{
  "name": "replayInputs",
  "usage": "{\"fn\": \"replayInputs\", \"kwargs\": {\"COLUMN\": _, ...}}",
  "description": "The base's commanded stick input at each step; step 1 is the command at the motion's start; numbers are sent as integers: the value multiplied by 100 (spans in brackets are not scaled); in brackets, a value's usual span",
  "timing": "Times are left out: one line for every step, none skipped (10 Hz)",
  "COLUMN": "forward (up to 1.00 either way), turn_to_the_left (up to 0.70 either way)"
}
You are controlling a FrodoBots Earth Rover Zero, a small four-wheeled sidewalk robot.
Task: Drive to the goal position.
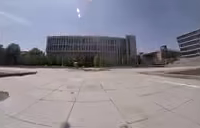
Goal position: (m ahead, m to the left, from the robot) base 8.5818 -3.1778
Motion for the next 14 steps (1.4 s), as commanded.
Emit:
{"fn": "replayInputs", "kwargs": {"forward": 70, "turn_to_the_left": 0}}
{"fn": "replayInputs", "kwargs": {"forward": 70, "turn_to_the_left": 0}}
{"fn": "replayInputs", "kwargs": {"forward": 70, "turn_to_the_left": 0}}
{"fn": "replayInputs", "kwargs": {"forward": 70, "turn_to_the_left": 0}}
{"fn": "replayInputs", "kwargs": {"forward": 70, "turn_to_the_left": 0}}
{"fn": "replayInputs", "kwargs": {"forward": 70, "turn_to_the_left": 0}}
{"fn": "replayInputs", "kwargs": {"forward": 70, "turn_to_the_left": 0}}
{"fn": "replayInputs", "kwargs": {"forward": 70, "turn_to_the_left": 0}}
{"fn": "replayInputs", "kwargs": {"forward": 70, "turn_to_the_left": 0}}
{"fn": "replayInputs", "kwargs": {"forward": 70, "turn_to_the_left": 0}}
{"fn": "replayInputs", "kwargs": {"forward": 70, "turn_to_the_left": 0}}
{"fn": "replayInputs", "kwargs": {"forward": 70, "turn_to_the_left": 0}}
{"fn": "replayInputs", "kwargs": {"forward": 70, "turn_to_the_left": 0}}
{"fn": "replayInputs", "kwargs": {"forward": 70, "turn_to_the_left": 0}}
